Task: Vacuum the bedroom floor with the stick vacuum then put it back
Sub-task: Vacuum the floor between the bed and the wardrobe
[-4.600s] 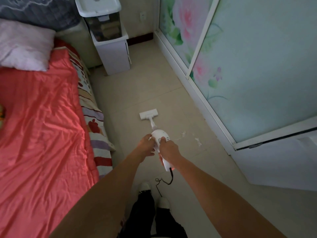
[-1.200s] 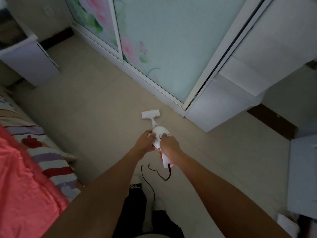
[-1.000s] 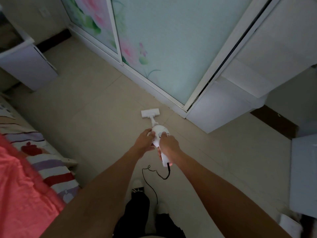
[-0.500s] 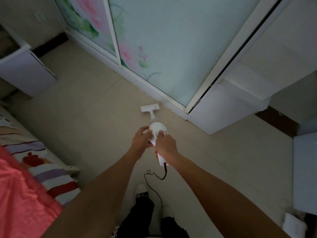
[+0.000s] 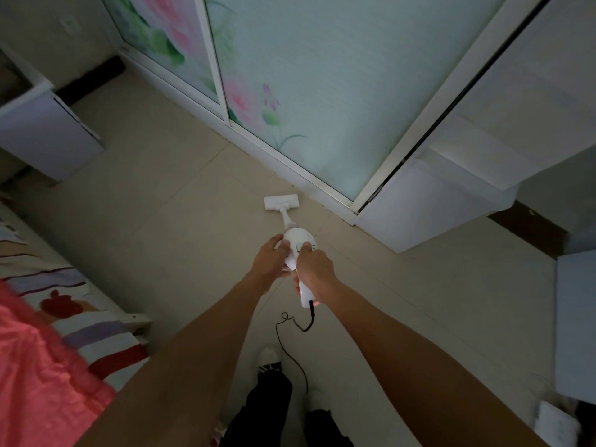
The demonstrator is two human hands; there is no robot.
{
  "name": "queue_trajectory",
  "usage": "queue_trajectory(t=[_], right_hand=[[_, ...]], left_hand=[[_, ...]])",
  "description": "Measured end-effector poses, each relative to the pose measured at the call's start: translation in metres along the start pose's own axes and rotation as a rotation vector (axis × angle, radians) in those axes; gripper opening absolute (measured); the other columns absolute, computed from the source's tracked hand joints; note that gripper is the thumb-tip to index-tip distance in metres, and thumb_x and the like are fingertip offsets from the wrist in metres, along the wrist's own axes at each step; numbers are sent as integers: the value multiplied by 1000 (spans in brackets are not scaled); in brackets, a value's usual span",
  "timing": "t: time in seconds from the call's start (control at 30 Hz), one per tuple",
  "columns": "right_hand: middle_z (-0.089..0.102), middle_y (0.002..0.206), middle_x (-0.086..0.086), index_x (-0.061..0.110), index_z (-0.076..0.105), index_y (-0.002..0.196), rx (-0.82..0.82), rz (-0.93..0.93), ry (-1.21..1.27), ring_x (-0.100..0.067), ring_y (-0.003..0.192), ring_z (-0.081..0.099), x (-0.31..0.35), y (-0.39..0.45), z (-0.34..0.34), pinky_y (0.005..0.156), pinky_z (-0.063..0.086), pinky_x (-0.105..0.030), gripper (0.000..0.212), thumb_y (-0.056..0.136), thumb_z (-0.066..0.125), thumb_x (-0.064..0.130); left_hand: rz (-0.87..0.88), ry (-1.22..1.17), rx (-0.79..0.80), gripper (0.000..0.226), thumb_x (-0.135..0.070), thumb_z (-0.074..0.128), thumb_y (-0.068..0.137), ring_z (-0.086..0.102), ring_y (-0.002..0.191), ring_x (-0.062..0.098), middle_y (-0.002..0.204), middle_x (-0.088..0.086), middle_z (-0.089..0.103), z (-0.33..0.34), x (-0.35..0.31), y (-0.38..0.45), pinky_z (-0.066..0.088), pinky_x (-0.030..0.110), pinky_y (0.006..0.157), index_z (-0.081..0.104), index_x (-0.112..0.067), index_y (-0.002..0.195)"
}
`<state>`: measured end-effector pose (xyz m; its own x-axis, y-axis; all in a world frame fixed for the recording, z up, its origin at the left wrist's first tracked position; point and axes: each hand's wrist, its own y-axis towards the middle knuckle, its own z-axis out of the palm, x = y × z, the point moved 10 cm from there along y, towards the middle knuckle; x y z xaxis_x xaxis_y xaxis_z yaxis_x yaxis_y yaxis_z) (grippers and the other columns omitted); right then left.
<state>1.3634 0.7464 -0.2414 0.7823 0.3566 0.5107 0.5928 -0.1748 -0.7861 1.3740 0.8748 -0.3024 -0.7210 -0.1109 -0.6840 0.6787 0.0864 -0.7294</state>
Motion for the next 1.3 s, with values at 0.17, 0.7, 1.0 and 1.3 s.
queue_trajectory(t=[0.17, 0.7, 1.0, 1.3], right_hand=[[60, 126, -25, -2, 52, 128, 74, -86, -92, -14, 61, 45, 8, -9, -1, 52, 40, -28, 50, 101, 33, 36], [63, 117, -28, -6, 56, 121, 131, -250, -295, -25, 68, 52, -95, -67, -70, 50, 39, -27, 47, 102, 32, 30], [66, 108, -29, -7, 59, 112, 122, -299, -277, -28, 75, 54, -115, -62, -86, 56, 44, -28, 48, 100, 35, 33], [65, 111, -28, -5, 58, 115, 98, -269, -308, -30, 79, 57, -50, -25, -65, 65, 50, -33, 44, 101, 38, 31]], left_hand=[[15, 19, -18, 42, -30, 47, 101, 68, 106, 36, 129, 14, 63, 0, 1, -9, 59, 48, 86, 50, -20, 141], [-27, 5, -21, 38, -24, 39, 104, 69, 94, 34, 104, 7, 63, 81, 87, -106, 57, 52, 92, 47, -15, 140], [-32, -70, -45, 44, -22, 33, 106, 66, 99, 34, 126, 16, 57, 103, 103, -111, 58, 47, 85, 35, -17, 149], [-42, -84, -29, 48, -22, 36, 105, 65, 111, 38, 134, 18, 56, 76, 54, -48, 56, 50, 93, 32, -19, 152]])
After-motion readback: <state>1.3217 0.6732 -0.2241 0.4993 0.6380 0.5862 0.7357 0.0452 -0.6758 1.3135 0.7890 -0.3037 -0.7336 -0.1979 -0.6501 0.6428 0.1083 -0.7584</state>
